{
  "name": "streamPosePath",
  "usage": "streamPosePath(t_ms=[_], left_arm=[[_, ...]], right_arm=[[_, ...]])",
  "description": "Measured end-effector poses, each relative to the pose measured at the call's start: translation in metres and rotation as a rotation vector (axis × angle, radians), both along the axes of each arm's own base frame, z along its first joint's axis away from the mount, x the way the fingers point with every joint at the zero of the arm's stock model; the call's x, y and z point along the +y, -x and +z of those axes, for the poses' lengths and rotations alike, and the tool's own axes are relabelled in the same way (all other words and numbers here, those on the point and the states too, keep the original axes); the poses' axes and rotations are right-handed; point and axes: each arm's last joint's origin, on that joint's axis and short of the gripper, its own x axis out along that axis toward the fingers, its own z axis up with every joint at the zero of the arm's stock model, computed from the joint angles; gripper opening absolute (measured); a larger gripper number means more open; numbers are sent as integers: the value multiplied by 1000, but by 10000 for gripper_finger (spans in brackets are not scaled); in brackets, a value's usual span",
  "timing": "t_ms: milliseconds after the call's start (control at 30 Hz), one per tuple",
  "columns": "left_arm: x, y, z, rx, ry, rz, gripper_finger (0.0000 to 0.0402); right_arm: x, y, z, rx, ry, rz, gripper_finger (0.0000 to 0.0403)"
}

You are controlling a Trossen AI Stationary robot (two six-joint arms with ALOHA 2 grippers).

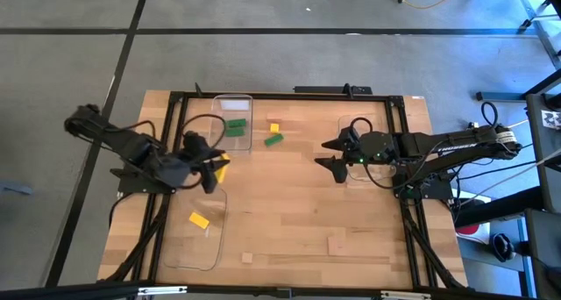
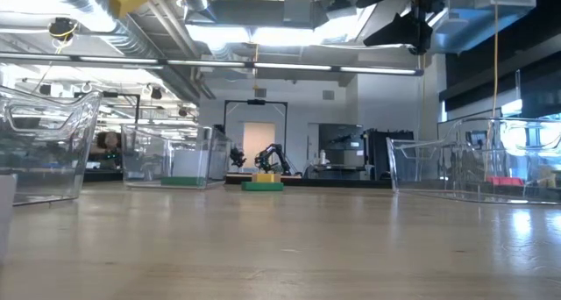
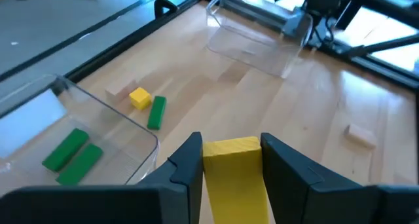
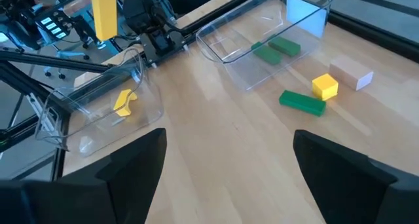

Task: Sort & place blocks by color
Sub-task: Put the bottom yellow block into the bottom left transparent bin

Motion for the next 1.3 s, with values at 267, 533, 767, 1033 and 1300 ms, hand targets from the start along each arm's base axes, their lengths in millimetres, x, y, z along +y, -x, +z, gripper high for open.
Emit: streamPosePath(t_ms=[267, 533, 767, 1033, 1300], left_arm=[[11, 22, -12, -59, 41, -18, 113], [15, 33, -10, -70, 81, -89, 113], [16, 32, -10, -76, 53, -59, 113], [17, 31, -6, -135, 58, 16, 113], [12, 31, -10, -98, 251, -83, 113]], right_arm=[[0, 0, 0, -11, -39, -20, 335], [-1, 0, 0, -16, -29, -67, 335], [-4, 0, 0, -15, 4, -102, 335], [-11, 0, 0, 8, 79, -97, 335], [-19, 0, -1, 24, 53, -40, 335]])
